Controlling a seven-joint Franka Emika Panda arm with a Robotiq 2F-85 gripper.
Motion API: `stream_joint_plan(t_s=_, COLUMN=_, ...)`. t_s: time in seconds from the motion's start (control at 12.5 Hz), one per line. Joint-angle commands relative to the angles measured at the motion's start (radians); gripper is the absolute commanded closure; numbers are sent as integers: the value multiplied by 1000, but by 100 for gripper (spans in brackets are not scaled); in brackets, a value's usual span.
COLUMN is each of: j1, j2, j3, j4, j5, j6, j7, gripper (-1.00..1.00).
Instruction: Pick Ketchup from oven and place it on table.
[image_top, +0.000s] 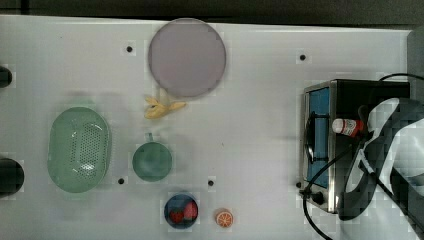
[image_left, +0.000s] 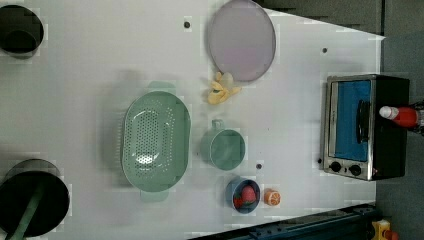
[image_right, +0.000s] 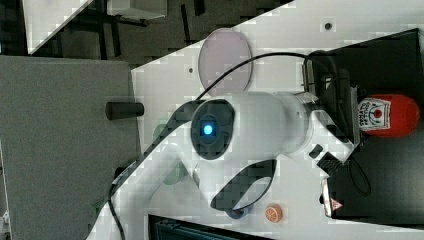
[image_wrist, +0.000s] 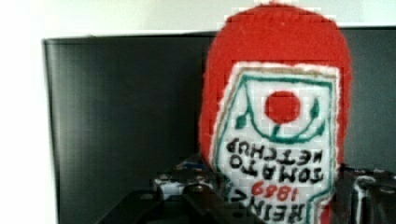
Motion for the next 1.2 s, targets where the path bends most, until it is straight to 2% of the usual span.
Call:
stream_joint_plan(t_s=0.08, j1=51, j2=-101, j3=2, j4=79, j5=-37, j6=-60, j7=-102, gripper=-24)
stream_joint_plan(t_s=0.4, j1=170, j2=-197, j3=42, j4=141, j5=-59, j6=-279, j7=-129, gripper=-24)
stream_joint_plan(t_s=0.64, j1=255, j2=-266, j3=95, j4=142, j5=-61, j6=-407, j7=-129, gripper=-24)
stream_joint_plan(t_s=0.88, j1=312, j2=-296, j3=174, j4=131, j5=-61, j6=-480, j7=-122, gripper=-24)
stream_joint_plan(t_s=1.2, j1=368, j2=-296, j3=279, j4=91, j5=-62, j6=-483, j7=-103, gripper=-24)
